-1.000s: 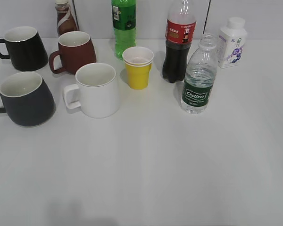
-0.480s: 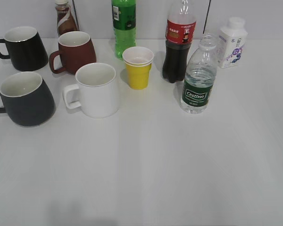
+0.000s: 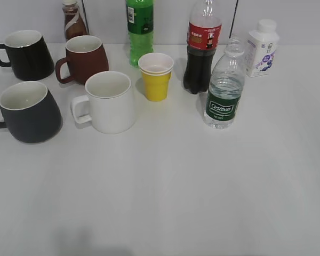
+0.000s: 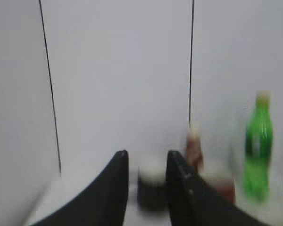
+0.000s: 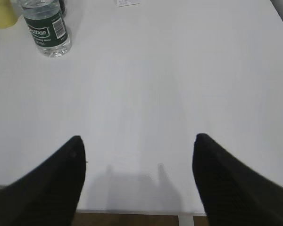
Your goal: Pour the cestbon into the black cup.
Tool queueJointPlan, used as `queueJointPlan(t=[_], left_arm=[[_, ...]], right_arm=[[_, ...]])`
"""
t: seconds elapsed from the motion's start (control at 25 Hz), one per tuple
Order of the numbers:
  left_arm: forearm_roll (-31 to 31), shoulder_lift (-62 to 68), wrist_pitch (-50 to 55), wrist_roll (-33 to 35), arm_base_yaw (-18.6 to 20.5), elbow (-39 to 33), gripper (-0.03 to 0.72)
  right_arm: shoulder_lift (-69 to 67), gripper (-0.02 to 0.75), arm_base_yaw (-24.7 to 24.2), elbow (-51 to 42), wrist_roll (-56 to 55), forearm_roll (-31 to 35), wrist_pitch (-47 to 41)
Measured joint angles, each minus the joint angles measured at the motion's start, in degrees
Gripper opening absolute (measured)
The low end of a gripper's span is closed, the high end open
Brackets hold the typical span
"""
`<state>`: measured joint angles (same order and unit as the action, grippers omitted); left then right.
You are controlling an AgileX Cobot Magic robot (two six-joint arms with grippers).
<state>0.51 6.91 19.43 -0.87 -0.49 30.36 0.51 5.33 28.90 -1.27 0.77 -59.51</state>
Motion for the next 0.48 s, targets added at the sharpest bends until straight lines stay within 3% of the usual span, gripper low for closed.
queueJointPlan(t=[0.12, 0.48], left_arm=[[0.8, 8.5, -17.0, 0.0, 0.0, -3.0, 0.216], [2.5, 42.8, -45.6, 0.0, 0.0, -18.0, 0.239]], right_arm=[[0.0, 0.529, 0.0, 0.0, 0.0, 0.0, 0.0], [0.0, 0.529, 0.0, 0.0, 0.0, 0.4, 0.0]])
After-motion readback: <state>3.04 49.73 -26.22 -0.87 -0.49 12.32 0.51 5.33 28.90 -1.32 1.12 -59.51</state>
